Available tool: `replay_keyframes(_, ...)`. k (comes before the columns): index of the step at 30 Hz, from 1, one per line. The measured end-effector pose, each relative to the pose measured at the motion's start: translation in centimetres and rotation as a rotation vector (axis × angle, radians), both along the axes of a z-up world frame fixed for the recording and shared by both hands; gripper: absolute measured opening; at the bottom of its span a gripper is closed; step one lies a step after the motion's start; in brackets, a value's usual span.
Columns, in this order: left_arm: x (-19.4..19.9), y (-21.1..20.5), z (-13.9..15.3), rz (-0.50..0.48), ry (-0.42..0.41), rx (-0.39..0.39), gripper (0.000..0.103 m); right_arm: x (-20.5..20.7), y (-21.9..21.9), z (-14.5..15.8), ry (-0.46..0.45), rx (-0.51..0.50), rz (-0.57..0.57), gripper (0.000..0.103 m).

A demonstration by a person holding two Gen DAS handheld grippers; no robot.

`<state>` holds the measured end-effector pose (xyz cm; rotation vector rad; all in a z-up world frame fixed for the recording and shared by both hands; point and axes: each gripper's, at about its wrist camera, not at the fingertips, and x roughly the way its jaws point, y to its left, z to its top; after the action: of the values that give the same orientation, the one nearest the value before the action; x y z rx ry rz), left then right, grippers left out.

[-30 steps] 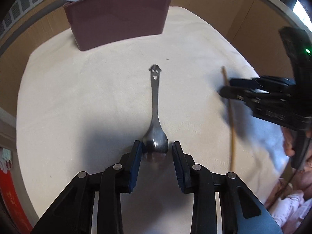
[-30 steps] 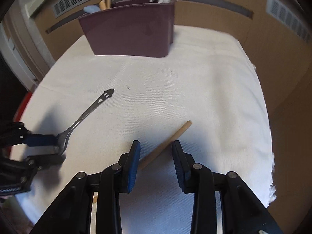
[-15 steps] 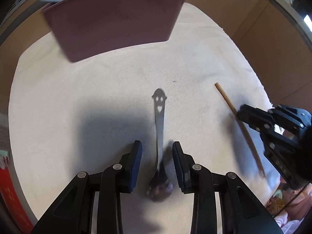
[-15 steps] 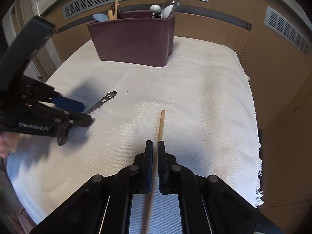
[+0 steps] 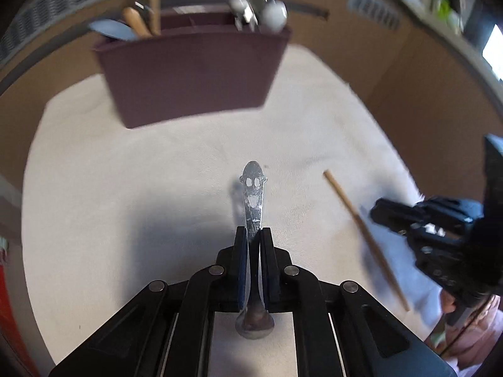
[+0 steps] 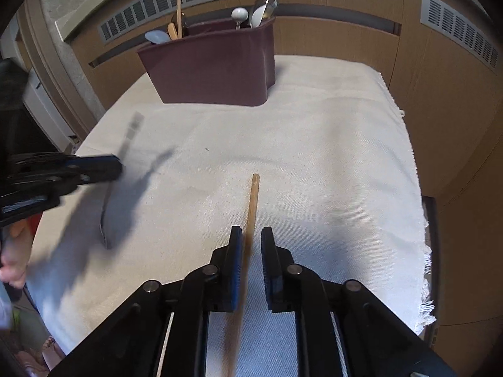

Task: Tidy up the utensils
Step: 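Lift both utensils over the maroon caddy and open both tools to drop them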

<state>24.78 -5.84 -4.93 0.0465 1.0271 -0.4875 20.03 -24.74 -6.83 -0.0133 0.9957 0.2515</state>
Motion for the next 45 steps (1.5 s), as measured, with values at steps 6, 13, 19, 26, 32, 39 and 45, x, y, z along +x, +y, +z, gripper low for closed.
replay_keyframes(6,-3.9,3.7,2.5,0.132,-0.192,-0.099,0.008,1.6,1.6,-1.1,0.053,-0.061,-0.014,0.016)
replay_keyframes(13,-4.1,5.8,1.7,0.178,-0.189,-0.175,0.008,0.5,3.0,0.0,-0.002,-0.134,0.023,0.005)
replay_keyframes(19,-5.0,6.5,2.8,0.188,-0.195,-0.208,0.008,-1.4,2.6,4.2,-0.109,-0.101,0.015,0.005)
replay_keyframes(26,-7.0,6.7,5.8,0.184,-0.266,-0.221,0.008,-3.5,2.7,7.1,-0.192,-0.062,0.023,0.005)
replay_keyframes(32,-8.0,6.6,9.8,0.16,-0.335,-0.239,0.008,-4.4,2.9,12.9,-0.343,-0.009,0.036,0.005)
replay_keyframes(39,-6.6,6.2,18.0,0.125,-0.514,-0.247,0.008,-2.7,3.1,23.0,-0.668,0.022,0.006,0.005)
replay_keyframes(45,-2.4,5.8,22.5,0.123,-0.637,-0.242,0.008,2.4,4.3,27.8,-0.797,0.035,-0.026,0.005)
